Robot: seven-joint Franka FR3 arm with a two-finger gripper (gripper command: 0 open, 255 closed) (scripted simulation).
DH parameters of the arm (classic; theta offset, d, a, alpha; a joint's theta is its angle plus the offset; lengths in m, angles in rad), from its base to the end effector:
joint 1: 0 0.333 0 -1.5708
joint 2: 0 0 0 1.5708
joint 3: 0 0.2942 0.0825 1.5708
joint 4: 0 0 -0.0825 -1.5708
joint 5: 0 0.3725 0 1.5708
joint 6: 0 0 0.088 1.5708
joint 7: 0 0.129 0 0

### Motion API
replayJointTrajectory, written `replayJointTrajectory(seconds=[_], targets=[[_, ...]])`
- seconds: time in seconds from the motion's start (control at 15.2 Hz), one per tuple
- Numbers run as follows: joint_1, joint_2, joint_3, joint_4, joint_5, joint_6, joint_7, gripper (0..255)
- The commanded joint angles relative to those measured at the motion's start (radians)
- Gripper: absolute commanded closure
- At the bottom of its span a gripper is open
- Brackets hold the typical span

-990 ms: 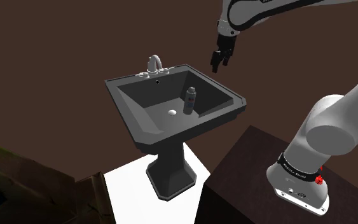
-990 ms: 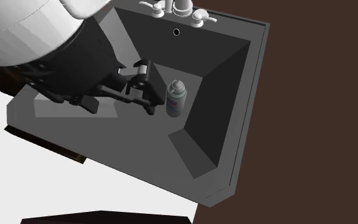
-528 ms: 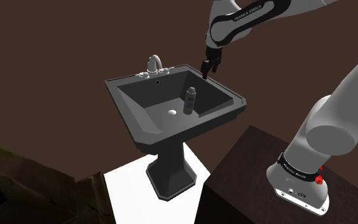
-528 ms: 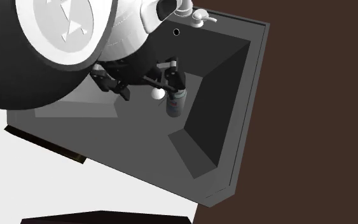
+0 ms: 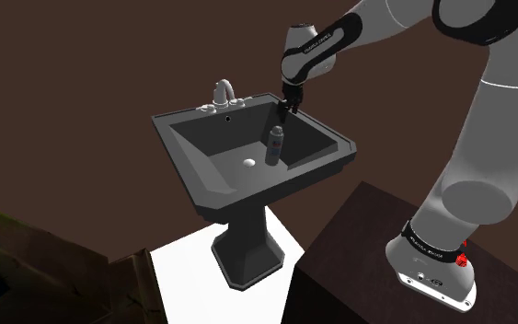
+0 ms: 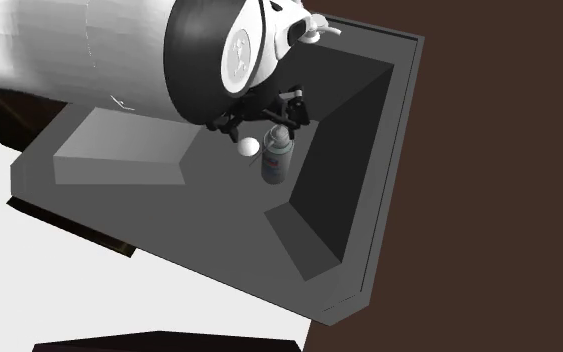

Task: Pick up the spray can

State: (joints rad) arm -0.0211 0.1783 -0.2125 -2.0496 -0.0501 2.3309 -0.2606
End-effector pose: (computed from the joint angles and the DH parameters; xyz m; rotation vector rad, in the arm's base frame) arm 0.5638 -0.1341 0.3288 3.0382 0.0986 0.1290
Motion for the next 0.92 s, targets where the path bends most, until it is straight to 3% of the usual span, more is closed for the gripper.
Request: replayJointTrajectory(seconds=[0.0, 0.33, 0.86], targets=[[-0.007, 0.077, 0.005, 0.056, 0.021, 0.019, -0.021, 0], [-0.037, 0.276, 0.025, 0.229, 0.065, 0.042, -0.072, 0], [-0.046, 0.349, 0.034, 0.225, 0.077, 0.119, -0.076, 0]])
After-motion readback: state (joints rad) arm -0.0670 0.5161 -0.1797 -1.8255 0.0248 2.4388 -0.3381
